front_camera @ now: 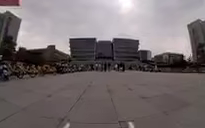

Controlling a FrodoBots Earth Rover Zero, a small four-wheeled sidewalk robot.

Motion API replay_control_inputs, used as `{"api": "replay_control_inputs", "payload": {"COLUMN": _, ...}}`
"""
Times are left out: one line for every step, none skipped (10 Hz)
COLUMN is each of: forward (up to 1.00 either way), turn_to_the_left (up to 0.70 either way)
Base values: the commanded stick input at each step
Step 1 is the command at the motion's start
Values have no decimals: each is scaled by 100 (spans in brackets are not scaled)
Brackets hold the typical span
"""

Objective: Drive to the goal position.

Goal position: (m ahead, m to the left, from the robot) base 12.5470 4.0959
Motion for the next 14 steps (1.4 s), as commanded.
{"api": "replay_control_inputs", "payload": {"forward": 70, "turn_to_the_left": 0}}
{"api": "replay_control_inputs", "payload": {"forward": 70, "turn_to_the_left": 0}}
{"api": "replay_control_inputs", "payload": {"forward": 70, "turn_to_the_left": 0}}
{"api": "replay_control_inputs", "payload": {"forward": 70, "turn_to_the_left": 0}}
{"api": "replay_control_inputs", "payload": {"forward": 70, "turn_to_the_left": 0}}
{"api": "replay_control_inputs", "payload": {"forward": 70, "turn_to_the_left": 0}}
{"api": "replay_control_inputs", "payload": {"forward": 70, "turn_to_the_left": 0}}
{"api": "replay_control_inputs", "payload": {"forward": 70, "turn_to_the_left": 0}}
{"api": "replay_control_inputs", "payload": {"forward": 70, "turn_to_the_left": 0}}
{"api": "replay_control_inputs", "payload": {"forward": 70, "turn_to_the_left": 0}}
{"api": "replay_control_inputs", "payload": {"forward": 70, "turn_to_the_left": 0}}
{"api": "replay_control_inputs", "payload": {"forward": 70, "turn_to_the_left": 0}}
{"api": "replay_control_inputs", "payload": {"forward": 70, "turn_to_the_left": 0}}
{"api": "replay_control_inputs", "payload": {"forward": 70, "turn_to_the_left": 0}}
